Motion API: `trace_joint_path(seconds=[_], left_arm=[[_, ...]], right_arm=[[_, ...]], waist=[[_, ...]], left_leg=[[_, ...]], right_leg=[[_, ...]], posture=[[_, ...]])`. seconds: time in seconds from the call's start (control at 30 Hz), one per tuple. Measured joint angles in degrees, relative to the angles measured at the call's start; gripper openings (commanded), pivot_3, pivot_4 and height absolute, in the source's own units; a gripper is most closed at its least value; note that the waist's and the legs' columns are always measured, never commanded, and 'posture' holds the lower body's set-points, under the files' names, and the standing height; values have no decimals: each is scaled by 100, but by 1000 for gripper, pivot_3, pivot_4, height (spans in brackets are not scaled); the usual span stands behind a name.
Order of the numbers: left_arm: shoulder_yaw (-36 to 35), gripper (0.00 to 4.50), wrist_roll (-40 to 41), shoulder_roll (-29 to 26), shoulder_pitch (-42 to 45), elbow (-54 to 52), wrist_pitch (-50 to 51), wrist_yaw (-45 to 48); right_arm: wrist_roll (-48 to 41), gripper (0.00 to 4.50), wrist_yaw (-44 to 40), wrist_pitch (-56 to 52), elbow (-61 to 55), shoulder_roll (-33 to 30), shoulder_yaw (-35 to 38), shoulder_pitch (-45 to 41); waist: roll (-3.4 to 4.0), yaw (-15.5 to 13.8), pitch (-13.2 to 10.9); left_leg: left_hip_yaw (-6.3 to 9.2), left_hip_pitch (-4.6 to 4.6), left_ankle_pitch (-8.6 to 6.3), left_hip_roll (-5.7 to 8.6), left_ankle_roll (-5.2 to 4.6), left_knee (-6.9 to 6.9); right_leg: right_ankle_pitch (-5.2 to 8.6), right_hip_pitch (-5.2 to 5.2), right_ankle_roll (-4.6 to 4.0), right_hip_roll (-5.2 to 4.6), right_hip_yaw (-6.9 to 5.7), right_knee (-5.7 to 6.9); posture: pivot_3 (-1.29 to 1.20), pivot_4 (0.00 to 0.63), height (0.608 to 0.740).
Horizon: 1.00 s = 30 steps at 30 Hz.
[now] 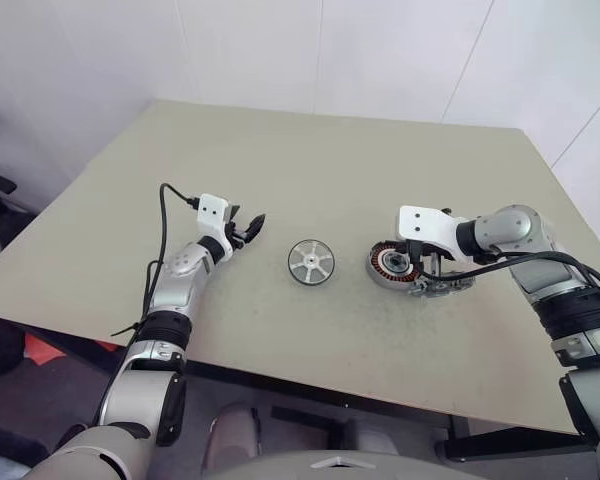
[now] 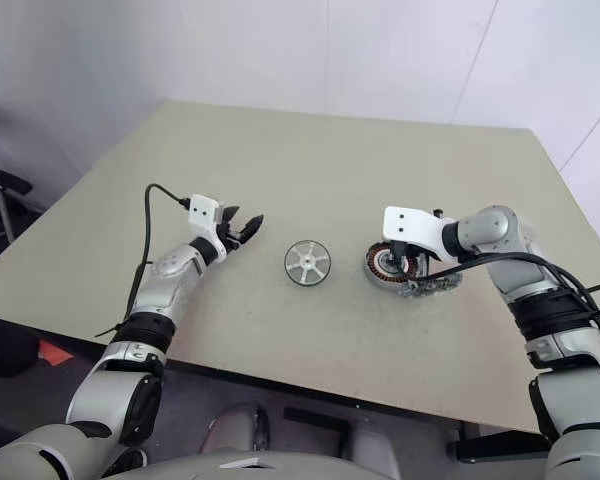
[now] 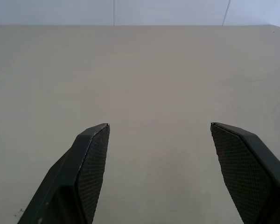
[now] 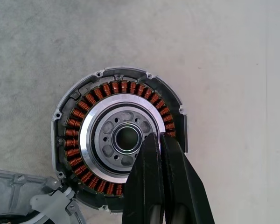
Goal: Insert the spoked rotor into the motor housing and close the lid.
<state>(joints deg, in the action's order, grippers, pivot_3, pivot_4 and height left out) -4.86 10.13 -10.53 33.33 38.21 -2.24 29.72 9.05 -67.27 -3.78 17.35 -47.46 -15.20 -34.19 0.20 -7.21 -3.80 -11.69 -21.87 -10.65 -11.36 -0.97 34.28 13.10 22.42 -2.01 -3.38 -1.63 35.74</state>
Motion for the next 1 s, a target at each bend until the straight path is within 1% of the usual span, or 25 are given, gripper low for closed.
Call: trace_joint_path(seconds=[0.13,0.37,0.5,0.6,0.8,1.0], left_arm=[[-2,3692,-1,-12,2,12,-2,-1],[0,3692,-1,-12,4,12,-3,-2],[0,3692,-1,-16,3,13,-4,-2],[0,3692,-2,-19,4,14,-7,-2],[1,3692,-5,-19,12,37,-33,-2],[1,3692,-7,-20,12,44,-37,-2]], right_arm=[[8,84,66,54,146,27,-5,107],[20,84,234,132,280,117,-12,115],[28,84,230,79,290,117,-13,77],[28,84,180,-61,223,106,-12,70],[-18,84,91,-274,-126,26,50,32],[-82,84,-8,-432,-438,0,101,34]], waist=[[0,1,0],[-1,11,0],[-1,11,0],[-1,9,0],[-1,-1,0],[0,-2,0]], left_leg=[[0,6,0,0,0,0],[0,46,0,-1,1,0],[-1,47,1,0,2,0],[-1,39,0,0,2,-1],[0,-9,-1,1,-1,-4],[0,-10,-1,0,-1,-3]], right_leg=[[0,-6,0,0,0,-1],[1,-43,2,0,1,-4],[1,-43,2,-1,2,-4],[1,-35,1,0,3,-3],[0,9,0,0,1,-3],[0,11,0,0,1,-2]], posture=[[0,0,740],[0,0,740],[0,0,740],[0,0,740],[0,0,740],[0,0,740]])
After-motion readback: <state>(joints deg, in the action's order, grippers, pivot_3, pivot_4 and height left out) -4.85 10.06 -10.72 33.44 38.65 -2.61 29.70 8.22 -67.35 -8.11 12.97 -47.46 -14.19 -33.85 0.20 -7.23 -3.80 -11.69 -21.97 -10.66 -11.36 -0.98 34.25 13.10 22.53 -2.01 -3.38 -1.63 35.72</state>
